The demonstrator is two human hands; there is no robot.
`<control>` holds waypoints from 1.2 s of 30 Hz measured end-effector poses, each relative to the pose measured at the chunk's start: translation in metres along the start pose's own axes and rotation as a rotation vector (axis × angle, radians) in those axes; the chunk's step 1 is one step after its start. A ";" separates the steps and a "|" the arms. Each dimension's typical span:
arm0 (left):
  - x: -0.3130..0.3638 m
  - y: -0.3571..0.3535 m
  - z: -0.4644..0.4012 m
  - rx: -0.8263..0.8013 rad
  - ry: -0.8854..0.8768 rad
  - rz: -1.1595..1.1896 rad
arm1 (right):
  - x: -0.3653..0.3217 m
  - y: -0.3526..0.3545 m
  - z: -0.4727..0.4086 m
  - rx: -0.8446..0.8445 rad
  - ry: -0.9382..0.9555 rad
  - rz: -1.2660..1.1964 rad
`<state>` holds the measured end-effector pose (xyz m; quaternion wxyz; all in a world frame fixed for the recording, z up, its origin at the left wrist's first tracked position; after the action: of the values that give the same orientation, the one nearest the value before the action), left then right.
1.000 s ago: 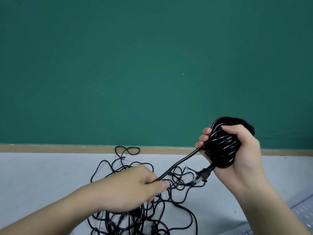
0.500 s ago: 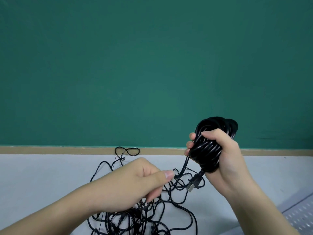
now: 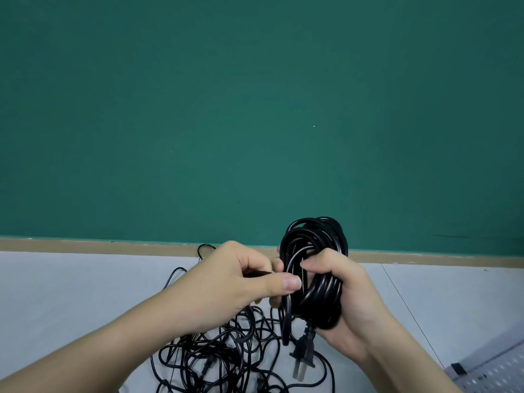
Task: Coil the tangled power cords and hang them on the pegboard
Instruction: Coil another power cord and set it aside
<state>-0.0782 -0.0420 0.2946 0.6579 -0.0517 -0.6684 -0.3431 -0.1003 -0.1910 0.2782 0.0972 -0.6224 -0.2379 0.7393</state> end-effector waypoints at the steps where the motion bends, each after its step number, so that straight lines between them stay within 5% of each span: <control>1: -0.002 0.001 -0.001 0.003 0.001 0.013 | 0.001 -0.003 0.002 -0.011 -0.005 -0.019; 8: -0.014 0.007 0.000 0.083 0.076 0.001 | 0.008 -0.016 0.004 -0.088 -0.102 -0.043; 19: -0.011 0.022 -0.003 0.003 -0.010 0.099 | -0.013 -0.006 -0.003 -0.019 0.053 -0.236; 36: -0.026 0.014 -0.013 -0.080 0.089 -0.003 | -0.021 -0.011 0.011 -0.209 0.051 -0.232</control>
<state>-0.0566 -0.0281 0.2753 0.6837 -0.0617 -0.6244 -0.3726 -0.1079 -0.1932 0.3030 0.1227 -0.6161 -0.3811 0.6783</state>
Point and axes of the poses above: each hand's wrist, its own z-axis away from the middle knuckle, its own y-axis out of the back of the hand, x = y × z, the point moved 4 cm from there along -z, towards the middle knuckle, and after that the axes turned 9 degrees about y, right-handed, at the moved point
